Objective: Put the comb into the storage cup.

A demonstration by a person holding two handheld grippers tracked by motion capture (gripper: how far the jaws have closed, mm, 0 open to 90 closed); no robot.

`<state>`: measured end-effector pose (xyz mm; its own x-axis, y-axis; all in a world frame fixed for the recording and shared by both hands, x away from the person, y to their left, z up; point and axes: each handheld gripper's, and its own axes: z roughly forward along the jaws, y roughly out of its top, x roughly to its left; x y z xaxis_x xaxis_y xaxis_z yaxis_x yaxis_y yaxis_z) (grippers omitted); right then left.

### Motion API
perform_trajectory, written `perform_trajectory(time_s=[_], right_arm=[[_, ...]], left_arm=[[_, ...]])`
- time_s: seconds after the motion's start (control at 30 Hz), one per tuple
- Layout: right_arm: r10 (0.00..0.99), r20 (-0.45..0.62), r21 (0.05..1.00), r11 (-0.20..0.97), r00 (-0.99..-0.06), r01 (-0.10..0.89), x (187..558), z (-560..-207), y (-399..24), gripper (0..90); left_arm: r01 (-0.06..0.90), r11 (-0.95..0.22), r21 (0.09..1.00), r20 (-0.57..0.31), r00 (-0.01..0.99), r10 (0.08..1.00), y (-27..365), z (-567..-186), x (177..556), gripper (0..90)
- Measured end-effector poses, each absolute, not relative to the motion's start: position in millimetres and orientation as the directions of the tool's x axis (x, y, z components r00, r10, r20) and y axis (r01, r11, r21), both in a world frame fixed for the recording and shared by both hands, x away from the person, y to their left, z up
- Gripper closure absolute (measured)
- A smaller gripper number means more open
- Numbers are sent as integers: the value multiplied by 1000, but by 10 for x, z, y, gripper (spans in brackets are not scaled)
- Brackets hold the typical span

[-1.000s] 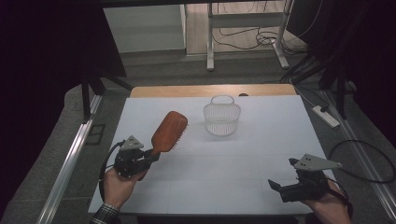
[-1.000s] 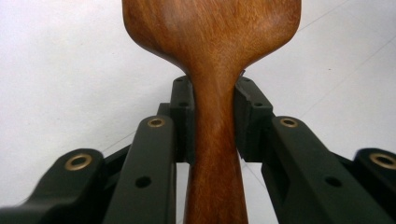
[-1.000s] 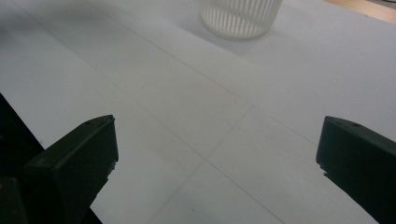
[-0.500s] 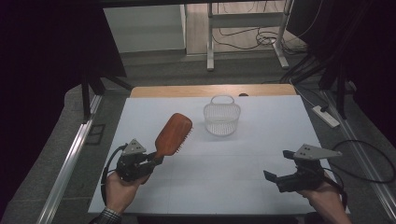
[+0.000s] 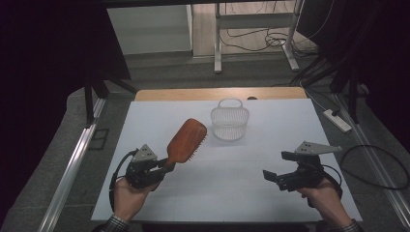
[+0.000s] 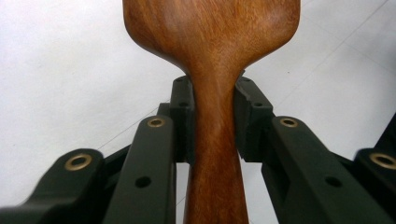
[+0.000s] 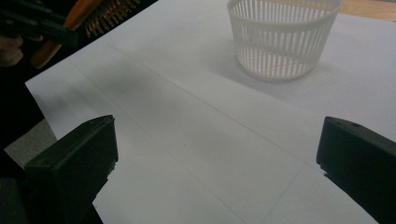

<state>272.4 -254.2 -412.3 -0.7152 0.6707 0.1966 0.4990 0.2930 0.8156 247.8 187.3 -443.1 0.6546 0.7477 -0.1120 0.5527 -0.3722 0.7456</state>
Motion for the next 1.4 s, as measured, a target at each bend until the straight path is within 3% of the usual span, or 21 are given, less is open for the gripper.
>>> perform_trajectory(time_s=[1.4], right_arm=[[546,361,777,272,-756,568,3199,-4090,-1617,0]], left_arm=[[516,-392,762,-143,724,675,1594,-4431,2547,717]])
